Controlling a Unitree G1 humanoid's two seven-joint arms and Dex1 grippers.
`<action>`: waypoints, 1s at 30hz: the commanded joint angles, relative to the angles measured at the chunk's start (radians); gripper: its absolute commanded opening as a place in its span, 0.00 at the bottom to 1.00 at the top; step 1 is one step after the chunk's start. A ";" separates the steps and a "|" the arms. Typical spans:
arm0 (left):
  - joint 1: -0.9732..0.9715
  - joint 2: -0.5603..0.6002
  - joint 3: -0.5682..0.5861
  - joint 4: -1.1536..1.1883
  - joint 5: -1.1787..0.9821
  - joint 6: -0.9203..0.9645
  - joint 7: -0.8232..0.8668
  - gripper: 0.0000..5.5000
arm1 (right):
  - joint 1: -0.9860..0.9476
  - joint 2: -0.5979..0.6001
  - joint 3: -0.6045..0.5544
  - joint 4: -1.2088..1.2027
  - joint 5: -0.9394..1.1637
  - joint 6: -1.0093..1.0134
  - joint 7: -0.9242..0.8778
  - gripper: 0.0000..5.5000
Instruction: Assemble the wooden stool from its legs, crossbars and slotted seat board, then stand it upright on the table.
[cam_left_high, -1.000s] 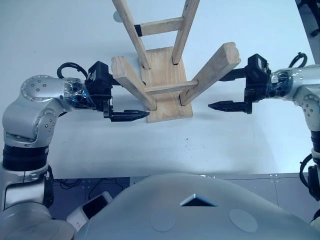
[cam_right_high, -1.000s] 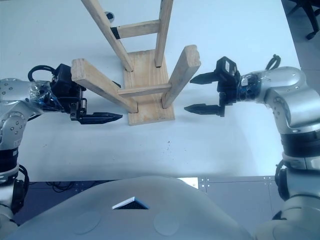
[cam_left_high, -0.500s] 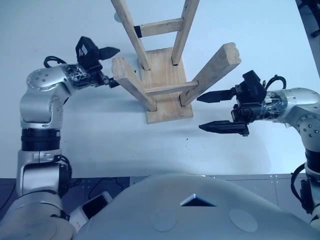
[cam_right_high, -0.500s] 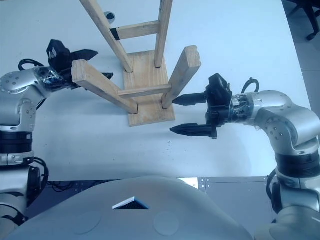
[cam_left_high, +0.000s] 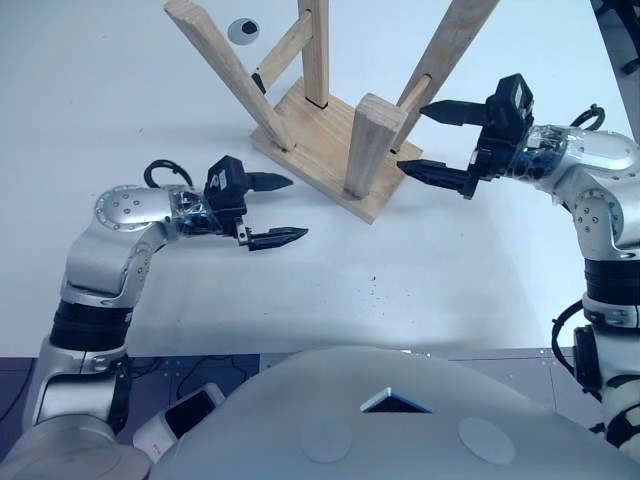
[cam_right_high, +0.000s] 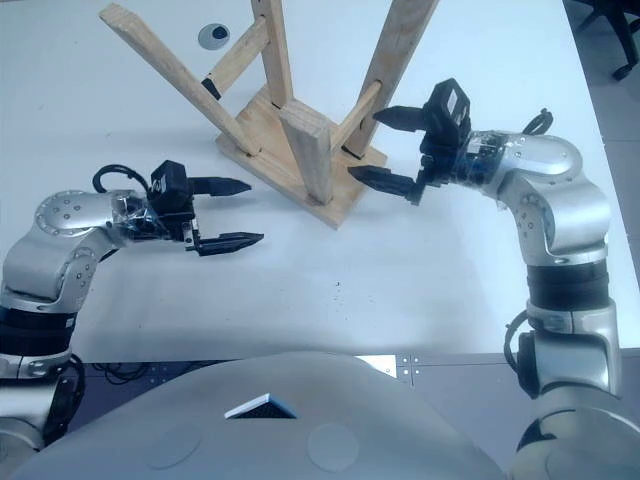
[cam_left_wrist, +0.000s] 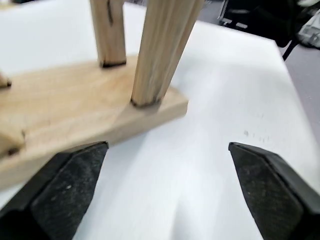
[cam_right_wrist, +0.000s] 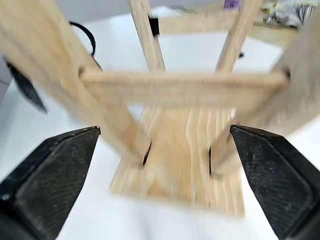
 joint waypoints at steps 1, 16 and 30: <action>-0.111 0.032 0.033 0.272 0.119 -0.146 0.034 0.81 | 0.084 -0.043 -0.006 -0.091 0.037 0.030 0.052 0.87; -0.396 -0.229 0.087 0.710 0.065 -0.545 -0.133 0.81 | 0.083 0.160 0.118 -0.100 -0.008 0.049 -0.102 0.87; 0.067 -0.119 0.068 -0.016 -0.095 -0.210 -0.117 0.81 | 0.148 -0.057 -0.020 -0.048 0.051 0.039 0.126 0.87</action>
